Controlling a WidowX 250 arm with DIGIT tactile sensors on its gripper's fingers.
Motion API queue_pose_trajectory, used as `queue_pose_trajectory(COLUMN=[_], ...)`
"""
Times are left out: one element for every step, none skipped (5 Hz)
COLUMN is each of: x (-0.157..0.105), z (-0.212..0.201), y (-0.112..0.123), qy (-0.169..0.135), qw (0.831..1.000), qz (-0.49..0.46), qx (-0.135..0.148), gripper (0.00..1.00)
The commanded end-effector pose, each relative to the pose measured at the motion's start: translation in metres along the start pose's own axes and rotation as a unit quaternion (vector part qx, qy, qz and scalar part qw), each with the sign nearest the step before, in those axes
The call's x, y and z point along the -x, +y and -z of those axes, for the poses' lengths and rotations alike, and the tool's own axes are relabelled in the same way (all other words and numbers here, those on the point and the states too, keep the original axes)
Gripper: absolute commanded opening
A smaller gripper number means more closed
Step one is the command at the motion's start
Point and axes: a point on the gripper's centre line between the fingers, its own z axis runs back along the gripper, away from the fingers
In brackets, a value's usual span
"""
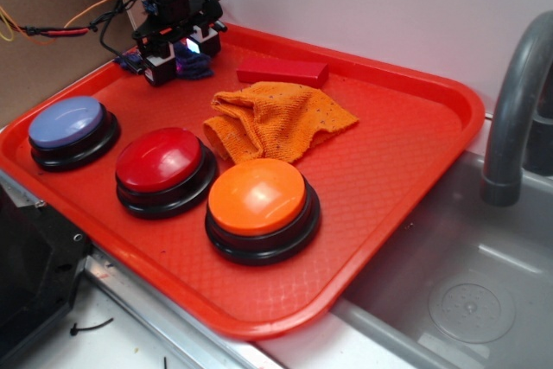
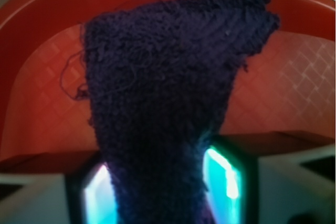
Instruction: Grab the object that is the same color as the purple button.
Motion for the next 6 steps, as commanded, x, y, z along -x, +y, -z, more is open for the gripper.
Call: queue_pose_trajectory(x=[-0.015, -0.003, 0.015, 0.045, 0.065, 0.072], z=[-0.027, -0.07, -0.103, -0.146, -0.18, -0.206], y=[0.015, 0.006, 0.007, 0.019, 0.032, 0.04], qy=[0.025, 0.029, 0.041, 0.047, 0.086, 0.099], qw=[0.996, 0.978, 0.953, 0.909, 0.855, 0.815], qz=[0.075, 0.193, 0.286, 0.404, 0.496, 0.552], qx=[0.03, 0.074, 0.085, 0.09, 0.127, 0.144], gripper=[0.0, 0.0, 0.0, 0.0, 0.0, 0.0])
